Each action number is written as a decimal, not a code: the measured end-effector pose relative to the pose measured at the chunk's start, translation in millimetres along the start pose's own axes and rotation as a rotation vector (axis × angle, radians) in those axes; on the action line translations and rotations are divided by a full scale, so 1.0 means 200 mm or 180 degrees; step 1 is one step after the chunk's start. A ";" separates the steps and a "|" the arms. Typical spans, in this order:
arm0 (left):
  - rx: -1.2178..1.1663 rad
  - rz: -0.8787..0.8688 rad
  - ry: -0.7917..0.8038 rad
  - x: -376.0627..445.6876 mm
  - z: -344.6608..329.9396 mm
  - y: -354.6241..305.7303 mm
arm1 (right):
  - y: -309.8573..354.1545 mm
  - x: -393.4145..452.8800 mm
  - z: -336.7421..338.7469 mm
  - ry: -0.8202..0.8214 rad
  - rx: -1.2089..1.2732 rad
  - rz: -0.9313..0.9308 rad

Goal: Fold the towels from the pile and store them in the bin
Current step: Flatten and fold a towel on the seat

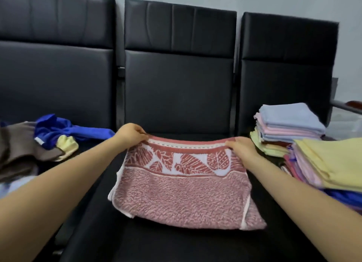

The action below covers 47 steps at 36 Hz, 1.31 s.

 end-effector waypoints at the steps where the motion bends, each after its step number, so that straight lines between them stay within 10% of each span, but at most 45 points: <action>1: 0.0214 -0.0040 -0.0057 0.02 -0.03 0.02 | -0.04 0.00 -0.03 -0.0050 -0.0340 0.0108; 7: 0.1016 -0.0234 -0.0120 0.15 -0.18 0.18 | -0.14 0.08 -0.13 0.0086 -0.1959 0.0654; 22: 0.1084 0.0070 0.0504 0.14 -0.24 0.28 | -0.17 0.05 -0.14 0.0627 -0.1569 0.0492; 28: -0.0480 -0.0198 -0.0550 0.02 0.08 0.00 | 0.09 -0.05 0.00 0.0122 0.0506 0.0304; 36: -0.3155 -0.0615 -0.0945 -0.20 0.56 -0.36 | 0.70 -0.24 0.30 -0.0544 0.1206 0.1248; 42: -0.2912 -0.0825 -0.1263 -0.32 0.66 -0.44 | 0.91 -0.37 0.42 -0.0667 0.0884 0.1755; 47: -0.3361 -0.0732 -0.0478 -0.41 0.71 -0.48 | 0.94 -0.40 0.46 -0.0112 0.1982 0.1069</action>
Point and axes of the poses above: each hand's wrist, its own x-axis towards the middle knuckle, its own z-axis out of the back of the hand, y = z × x, the point moved 3 cm from there along x, towards the middle knuckle
